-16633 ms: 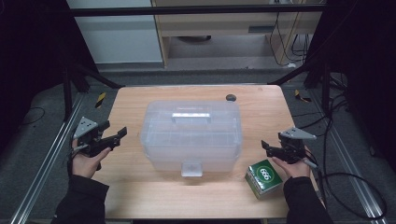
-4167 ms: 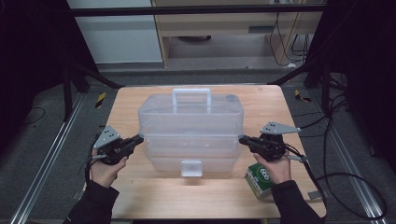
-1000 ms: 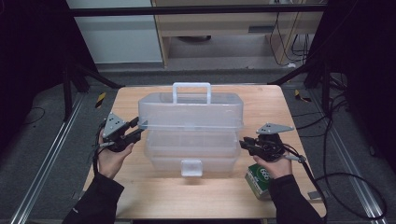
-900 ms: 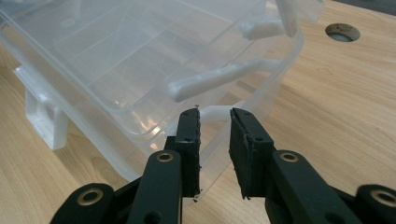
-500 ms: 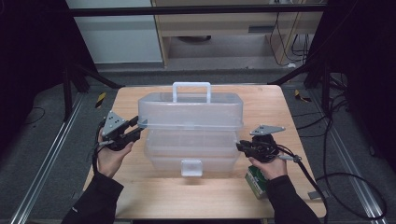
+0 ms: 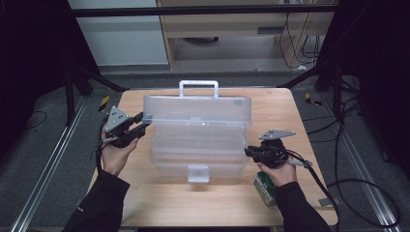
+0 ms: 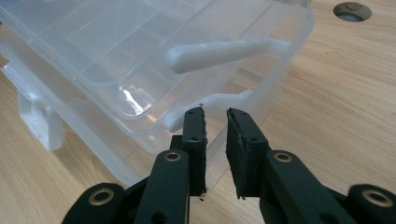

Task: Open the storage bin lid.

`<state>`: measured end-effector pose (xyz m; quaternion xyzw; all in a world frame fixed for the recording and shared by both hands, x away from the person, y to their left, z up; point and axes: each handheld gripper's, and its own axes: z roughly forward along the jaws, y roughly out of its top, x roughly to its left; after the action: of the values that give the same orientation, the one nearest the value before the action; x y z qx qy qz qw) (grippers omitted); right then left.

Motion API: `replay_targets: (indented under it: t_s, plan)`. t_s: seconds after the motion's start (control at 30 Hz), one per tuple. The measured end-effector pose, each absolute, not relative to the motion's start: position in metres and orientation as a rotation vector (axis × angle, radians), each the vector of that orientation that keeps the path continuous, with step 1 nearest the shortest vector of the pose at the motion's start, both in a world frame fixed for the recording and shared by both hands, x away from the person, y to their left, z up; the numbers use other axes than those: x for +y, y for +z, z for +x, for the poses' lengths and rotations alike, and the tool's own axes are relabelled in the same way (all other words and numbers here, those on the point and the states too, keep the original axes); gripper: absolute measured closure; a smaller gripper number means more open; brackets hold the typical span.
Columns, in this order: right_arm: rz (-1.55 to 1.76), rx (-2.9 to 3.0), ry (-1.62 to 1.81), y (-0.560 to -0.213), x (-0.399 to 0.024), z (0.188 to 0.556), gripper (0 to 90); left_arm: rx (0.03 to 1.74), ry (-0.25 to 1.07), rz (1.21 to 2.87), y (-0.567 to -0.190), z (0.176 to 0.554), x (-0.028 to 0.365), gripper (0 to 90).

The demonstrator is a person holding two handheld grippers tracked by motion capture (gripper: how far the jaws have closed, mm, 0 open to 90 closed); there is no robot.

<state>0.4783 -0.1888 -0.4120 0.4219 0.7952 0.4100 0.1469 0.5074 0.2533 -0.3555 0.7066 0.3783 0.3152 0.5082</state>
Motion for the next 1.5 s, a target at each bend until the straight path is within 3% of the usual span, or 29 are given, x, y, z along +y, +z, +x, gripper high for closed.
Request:
replay_targets:
  t_s: [1.5]
  plan:
    - [1.252,2.293,1.183,-0.411,-0.189,0.48,77.5,0.999,0.823,1.682,-0.326,0.545,0.242,74.7]
